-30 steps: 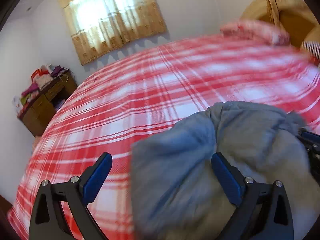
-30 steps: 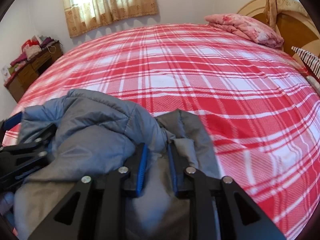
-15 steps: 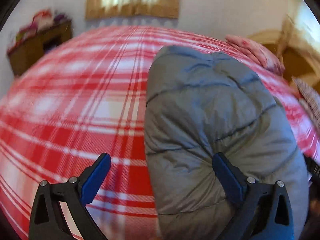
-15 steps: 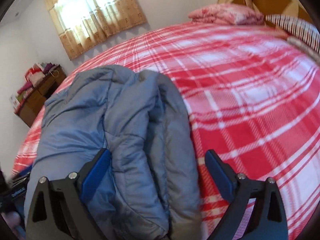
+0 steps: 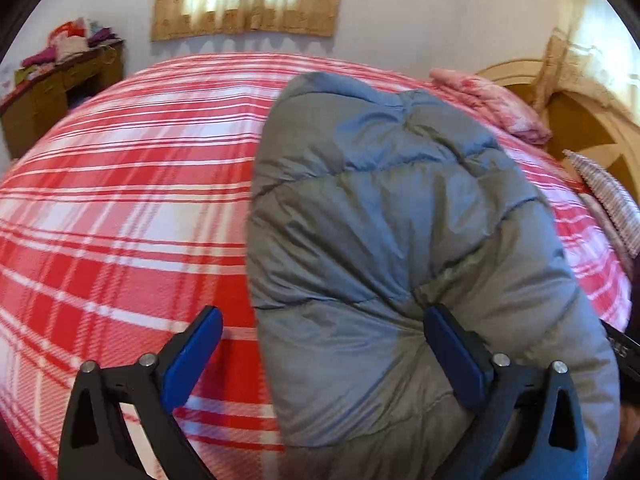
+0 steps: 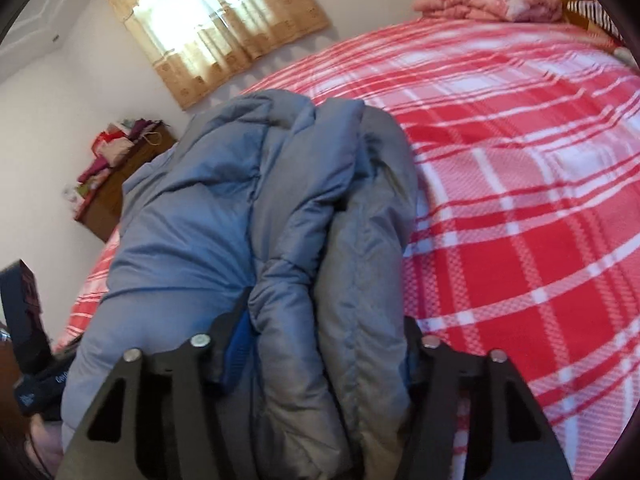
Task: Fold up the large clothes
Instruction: 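Lift the jacket bundle with both tools and carry it across the bed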
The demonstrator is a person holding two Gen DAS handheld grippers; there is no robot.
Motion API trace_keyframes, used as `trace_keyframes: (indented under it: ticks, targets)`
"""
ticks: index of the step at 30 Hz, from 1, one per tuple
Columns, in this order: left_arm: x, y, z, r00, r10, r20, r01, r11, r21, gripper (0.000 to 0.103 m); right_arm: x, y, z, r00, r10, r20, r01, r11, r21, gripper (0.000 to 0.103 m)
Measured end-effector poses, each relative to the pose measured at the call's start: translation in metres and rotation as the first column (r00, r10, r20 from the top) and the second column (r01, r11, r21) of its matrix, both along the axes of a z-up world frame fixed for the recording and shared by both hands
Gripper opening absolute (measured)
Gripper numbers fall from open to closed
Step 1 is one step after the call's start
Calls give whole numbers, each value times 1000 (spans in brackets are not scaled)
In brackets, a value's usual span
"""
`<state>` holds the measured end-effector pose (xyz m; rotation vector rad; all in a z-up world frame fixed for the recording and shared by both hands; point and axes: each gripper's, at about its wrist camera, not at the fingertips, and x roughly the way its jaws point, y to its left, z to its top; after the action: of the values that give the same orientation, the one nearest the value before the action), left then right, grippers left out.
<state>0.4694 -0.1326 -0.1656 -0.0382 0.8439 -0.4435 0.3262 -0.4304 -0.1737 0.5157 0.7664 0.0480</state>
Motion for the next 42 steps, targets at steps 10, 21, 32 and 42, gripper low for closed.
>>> trace_keyframes:
  ticks: [10, 21, 32, 42]
  targets:
    - [-35, -12, 41, 982, -147, 117, 135, 985, 110, 23, -18, 32, 23, 988, 77, 135, -79, 997, 12, 22]
    - [-67, 67, 82, 974, -73, 216, 46, 991, 127, 18, -14, 114, 59, 948, 219, 230, -223, 975, -9, 22]
    - [-79, 167, 89, 970, 66, 235, -100, 986, 135, 18, 23, 198, 62, 896, 375, 237, -381, 924, -22, 22]
    - [-84, 231, 86, 956, 166, 243, -202, 971, 132, 18, 51, 251, 59, 847, 481, 226, -483, 874, -53, 22]
